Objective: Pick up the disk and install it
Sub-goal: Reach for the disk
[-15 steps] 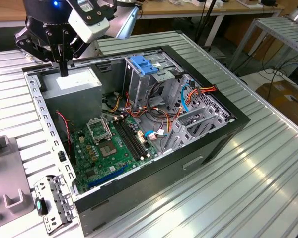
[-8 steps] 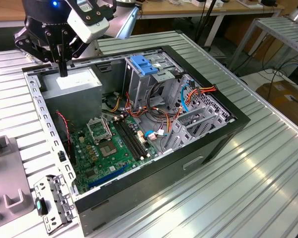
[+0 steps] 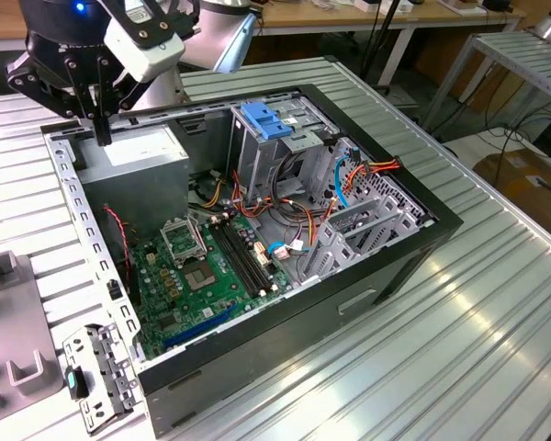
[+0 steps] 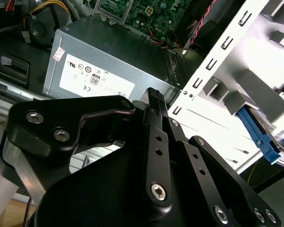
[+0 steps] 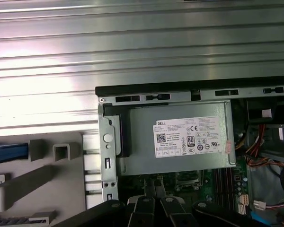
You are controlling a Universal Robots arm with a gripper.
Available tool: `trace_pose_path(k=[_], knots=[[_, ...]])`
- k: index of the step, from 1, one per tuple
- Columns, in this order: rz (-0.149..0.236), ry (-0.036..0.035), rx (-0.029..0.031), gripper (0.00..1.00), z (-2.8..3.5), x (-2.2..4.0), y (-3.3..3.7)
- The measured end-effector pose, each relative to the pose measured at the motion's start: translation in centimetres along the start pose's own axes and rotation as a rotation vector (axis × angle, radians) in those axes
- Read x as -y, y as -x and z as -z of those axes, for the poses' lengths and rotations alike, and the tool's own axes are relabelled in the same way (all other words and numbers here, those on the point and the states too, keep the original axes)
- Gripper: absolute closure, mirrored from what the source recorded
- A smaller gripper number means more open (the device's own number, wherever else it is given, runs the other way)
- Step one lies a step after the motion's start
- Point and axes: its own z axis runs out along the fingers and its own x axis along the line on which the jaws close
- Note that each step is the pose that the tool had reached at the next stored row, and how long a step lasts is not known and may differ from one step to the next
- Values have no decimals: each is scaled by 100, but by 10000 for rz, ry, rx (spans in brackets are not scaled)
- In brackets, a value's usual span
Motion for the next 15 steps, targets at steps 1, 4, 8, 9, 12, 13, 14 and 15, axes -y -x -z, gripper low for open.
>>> trace_pose_path(k=[1,4,8,9,12,13,14,15], knots=[[0,0,0,89,1,1,-12],[0,0,0,89,2,4,-54],[0,-1,0,89,4,8,-119],[0,-1,-1,89,4,9,-134],[0,-1,-1,89,6,12,-182],[0,0,-1,89,6,14,-213],[1,-1,-1,89,7,15,-233],[1,0,-1,89,7,16,-250]])
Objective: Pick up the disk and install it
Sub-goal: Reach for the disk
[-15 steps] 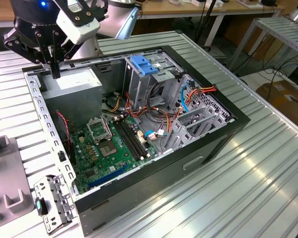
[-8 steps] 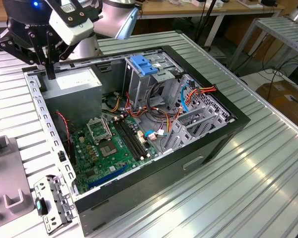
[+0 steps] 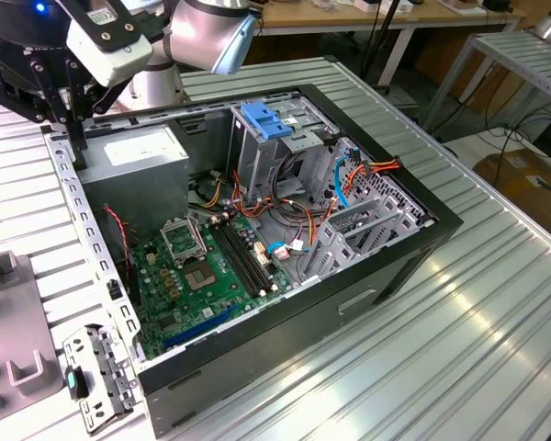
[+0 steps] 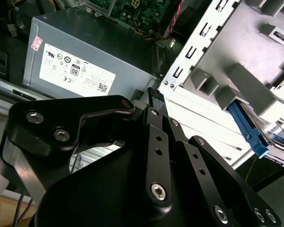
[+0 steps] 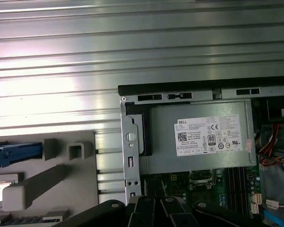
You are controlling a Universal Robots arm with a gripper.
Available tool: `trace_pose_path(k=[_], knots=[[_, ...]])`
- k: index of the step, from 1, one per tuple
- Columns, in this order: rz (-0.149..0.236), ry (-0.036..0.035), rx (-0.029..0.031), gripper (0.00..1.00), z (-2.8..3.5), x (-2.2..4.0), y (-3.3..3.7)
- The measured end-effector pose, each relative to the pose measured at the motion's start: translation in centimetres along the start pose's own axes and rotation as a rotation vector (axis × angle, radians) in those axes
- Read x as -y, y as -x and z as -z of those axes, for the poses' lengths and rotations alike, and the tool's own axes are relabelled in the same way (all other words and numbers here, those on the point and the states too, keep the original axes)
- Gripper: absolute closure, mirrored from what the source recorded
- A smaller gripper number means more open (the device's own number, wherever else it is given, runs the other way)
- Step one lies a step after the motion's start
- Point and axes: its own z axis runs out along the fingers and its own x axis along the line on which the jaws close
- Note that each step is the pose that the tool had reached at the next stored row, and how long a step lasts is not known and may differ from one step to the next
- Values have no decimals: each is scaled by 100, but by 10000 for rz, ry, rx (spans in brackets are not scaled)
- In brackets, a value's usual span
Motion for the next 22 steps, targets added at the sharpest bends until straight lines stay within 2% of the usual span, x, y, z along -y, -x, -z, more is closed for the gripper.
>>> trace_pose_path(k=[10,12,18,22], knots=[[-1,0,0,89,4,10,-142],[0,0,0,89,6,14,-198],[-1,0,0,89,7,18,-281],[-1,0,0,89,9,10,-360]])
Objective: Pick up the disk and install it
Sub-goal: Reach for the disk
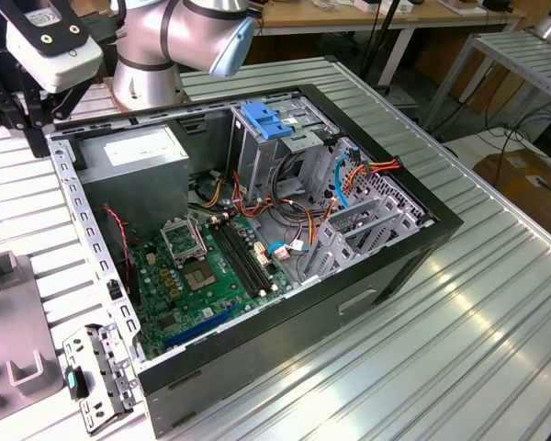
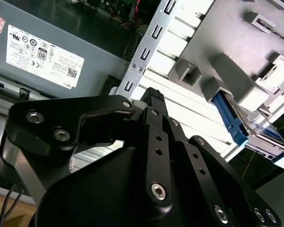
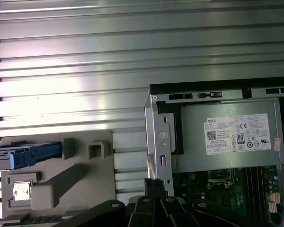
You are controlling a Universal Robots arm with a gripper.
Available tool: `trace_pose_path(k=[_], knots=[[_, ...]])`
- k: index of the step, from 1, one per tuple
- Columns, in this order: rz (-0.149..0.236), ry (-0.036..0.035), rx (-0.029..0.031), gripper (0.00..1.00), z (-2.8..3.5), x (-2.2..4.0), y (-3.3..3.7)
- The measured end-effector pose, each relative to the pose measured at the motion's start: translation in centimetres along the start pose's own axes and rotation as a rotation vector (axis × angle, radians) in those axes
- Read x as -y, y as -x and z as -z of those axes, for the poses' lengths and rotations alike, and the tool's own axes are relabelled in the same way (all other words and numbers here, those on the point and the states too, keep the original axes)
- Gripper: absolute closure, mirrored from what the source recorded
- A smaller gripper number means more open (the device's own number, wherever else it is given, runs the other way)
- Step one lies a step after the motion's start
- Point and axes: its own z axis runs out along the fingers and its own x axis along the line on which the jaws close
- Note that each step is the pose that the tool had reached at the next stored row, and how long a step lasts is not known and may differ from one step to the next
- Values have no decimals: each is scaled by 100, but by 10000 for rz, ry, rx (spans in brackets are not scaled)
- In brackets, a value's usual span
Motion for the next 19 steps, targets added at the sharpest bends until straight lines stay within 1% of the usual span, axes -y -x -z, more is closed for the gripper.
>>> trace_pose_path(k=[1,3,9,19], knots=[[1,0,0,89,0,-8,-38],[-1,0,0,89,1,-15,-74],[0,0,-1,89,1,-17,-89],[-1,0,-1,89,3,-14,-138]])
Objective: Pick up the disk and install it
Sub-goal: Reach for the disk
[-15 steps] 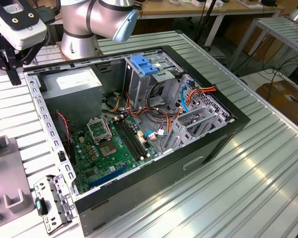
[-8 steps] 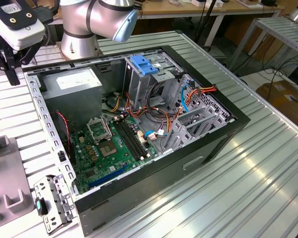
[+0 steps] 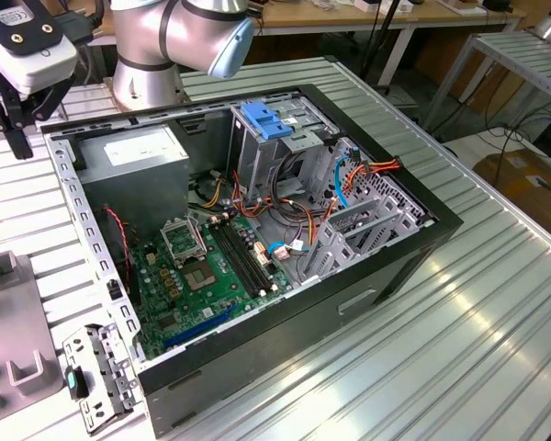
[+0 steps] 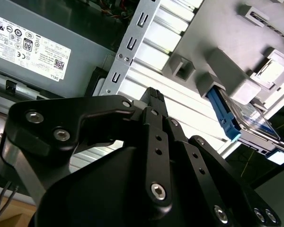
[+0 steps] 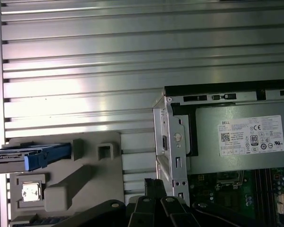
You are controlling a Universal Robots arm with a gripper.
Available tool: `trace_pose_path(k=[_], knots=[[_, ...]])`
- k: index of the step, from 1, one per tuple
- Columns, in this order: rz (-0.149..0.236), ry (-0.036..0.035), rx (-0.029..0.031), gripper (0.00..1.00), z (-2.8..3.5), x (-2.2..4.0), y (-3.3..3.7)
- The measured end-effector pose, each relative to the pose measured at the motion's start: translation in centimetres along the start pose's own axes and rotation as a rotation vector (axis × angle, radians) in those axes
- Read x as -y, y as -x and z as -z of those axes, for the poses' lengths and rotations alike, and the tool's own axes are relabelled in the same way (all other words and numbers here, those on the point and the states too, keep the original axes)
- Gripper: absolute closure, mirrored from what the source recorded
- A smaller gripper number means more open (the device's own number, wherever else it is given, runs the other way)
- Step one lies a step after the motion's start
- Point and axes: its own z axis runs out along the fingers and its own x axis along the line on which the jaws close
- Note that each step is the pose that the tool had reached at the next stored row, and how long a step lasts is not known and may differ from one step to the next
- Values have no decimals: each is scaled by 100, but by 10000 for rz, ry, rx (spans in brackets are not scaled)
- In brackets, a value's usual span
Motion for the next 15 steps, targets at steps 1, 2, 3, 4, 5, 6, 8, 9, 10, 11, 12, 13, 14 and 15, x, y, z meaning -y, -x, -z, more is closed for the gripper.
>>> trace_pose_path(k=[1,2,3,4,5,6,8,9,10,11,12,13,14,15], knots=[[0,-1,-1,89,1,0,-6],[0,0,0,89,0,1,-12],[0,0,0,89,1,1,-20],[0,0,0,89,1,1,-26],[0,0,0,89,1,2,-36],[0,0,1,89,1,2,-45],[0,0,0,89,2,3,-63],[0,0,0,89,2,3,-69],[0,0,0,89,2,4,-75],[0,0,0,89,2,4,-81],[0,0,0,89,2,4,-89],[0,0,0,89,3,5,-102],[1,0,0,89,3,5,-111],[0,0,0,89,3,5,-119]])
